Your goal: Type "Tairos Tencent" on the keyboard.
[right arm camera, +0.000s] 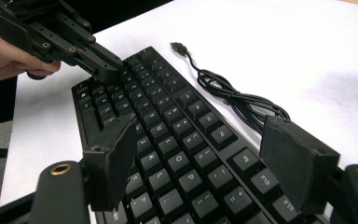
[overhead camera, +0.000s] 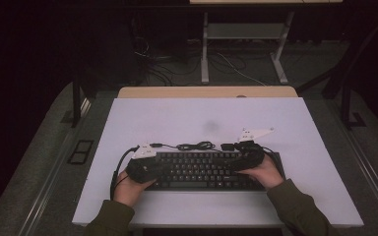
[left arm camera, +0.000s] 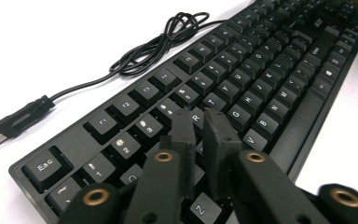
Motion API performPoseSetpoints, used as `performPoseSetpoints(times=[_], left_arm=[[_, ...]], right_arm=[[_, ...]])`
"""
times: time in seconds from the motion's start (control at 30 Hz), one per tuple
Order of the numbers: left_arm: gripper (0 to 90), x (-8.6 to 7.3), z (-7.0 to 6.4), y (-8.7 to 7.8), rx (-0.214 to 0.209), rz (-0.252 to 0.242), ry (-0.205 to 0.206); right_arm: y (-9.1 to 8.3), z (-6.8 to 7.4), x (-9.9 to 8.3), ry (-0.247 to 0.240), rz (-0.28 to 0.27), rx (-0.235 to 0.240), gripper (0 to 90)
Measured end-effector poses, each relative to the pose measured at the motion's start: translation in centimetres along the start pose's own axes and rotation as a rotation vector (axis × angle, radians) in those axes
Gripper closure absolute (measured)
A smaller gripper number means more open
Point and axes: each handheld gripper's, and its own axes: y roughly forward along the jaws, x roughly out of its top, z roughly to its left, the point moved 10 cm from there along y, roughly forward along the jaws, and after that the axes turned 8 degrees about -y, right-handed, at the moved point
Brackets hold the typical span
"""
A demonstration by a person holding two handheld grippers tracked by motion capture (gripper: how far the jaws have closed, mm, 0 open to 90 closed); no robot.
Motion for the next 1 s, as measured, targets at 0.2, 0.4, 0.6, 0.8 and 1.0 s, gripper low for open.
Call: performPoseSetpoints(times=[0.2, 0.4, 0.6, 0.8, 1.0], left_arm=[[89.2, 0.0, 0.3, 0.1, 0.008, 0.001, -0.005], [89.2, 0.2, 0.3, 0.8, 0.009, 0.006, -0.004], [89.3, 0.1, 0.4, 1.4, 0.013, 0.024, 0.01], [89.3, 0.2, 0.5, 1.8, 0.018, 0.022, 0.0], [89.2, 0.1, 0.6, 2.0, 0.019, 0.027, 0.0]], right_arm=[[0.7, 0.0, 0.5, -0.004, -0.006, 0.001, 26.2], [1.3, 0.0, 0.7, -0.006, -0.007, 0.0, 25.9], [1.4, 0.1, 0.5, -0.01, -0.002, 0.002, 25.8], [1.5, 0.2, 0.5, -0.013, 0.0, 0.003, 25.7], [1.5, 0.3, 0.5, -0.013, 0.001, 0.003, 25.7]])
